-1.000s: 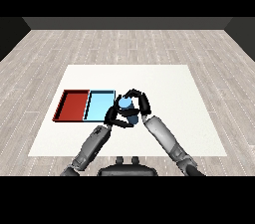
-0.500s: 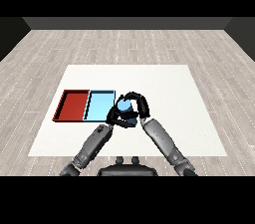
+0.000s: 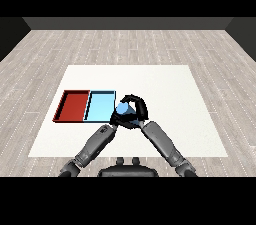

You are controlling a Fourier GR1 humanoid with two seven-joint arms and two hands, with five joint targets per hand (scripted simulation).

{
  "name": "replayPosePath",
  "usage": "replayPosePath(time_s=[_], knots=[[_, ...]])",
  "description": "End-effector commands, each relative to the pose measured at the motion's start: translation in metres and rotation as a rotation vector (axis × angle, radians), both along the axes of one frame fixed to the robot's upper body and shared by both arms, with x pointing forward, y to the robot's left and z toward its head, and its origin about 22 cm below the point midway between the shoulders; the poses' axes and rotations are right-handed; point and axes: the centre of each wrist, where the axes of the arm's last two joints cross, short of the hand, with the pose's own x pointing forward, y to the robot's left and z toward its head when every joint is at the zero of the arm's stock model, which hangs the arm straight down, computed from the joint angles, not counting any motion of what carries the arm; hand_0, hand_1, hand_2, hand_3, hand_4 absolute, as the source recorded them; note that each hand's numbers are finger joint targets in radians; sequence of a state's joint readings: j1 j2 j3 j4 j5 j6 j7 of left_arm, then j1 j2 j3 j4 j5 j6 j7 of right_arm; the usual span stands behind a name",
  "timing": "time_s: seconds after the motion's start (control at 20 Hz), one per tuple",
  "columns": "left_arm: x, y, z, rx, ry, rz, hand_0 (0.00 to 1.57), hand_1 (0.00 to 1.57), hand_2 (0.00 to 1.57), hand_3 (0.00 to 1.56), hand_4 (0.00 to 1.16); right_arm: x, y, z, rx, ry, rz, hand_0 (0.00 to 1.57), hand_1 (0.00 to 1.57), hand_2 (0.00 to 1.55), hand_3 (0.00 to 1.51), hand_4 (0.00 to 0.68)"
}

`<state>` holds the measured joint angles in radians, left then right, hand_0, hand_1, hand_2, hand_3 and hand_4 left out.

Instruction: Pick the blue can and put it in the blue box

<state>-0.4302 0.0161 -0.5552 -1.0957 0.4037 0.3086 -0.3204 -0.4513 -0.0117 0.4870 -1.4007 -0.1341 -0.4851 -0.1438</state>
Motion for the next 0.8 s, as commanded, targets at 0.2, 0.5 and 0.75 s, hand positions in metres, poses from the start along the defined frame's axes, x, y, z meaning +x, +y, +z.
replayPosePath(time_s=[0.2,0.5,0.75], knots=[[-0.003,-0.019,-0.004,-0.101,0.056,0.095,0.86,0.86,0.94,0.77,0.57,-0.010,0.007,-0.009,0.104,0.013,0.029,1.45,1.45,1.45,1.39,0.614],[0.011,-0.009,-0.017,-0.153,0.056,0.108,1.57,1.57,1.57,1.52,0.93,-0.011,0.021,0.014,0.128,0.033,0.037,1.46,1.46,1.44,1.40,0.627],[-0.011,-0.021,-0.014,-0.145,-0.041,0.130,1.57,1.57,1.57,1.51,1.07,0.000,0.012,0.000,0.133,0.017,0.044,1.41,1.41,1.44,1.39,0.588]])
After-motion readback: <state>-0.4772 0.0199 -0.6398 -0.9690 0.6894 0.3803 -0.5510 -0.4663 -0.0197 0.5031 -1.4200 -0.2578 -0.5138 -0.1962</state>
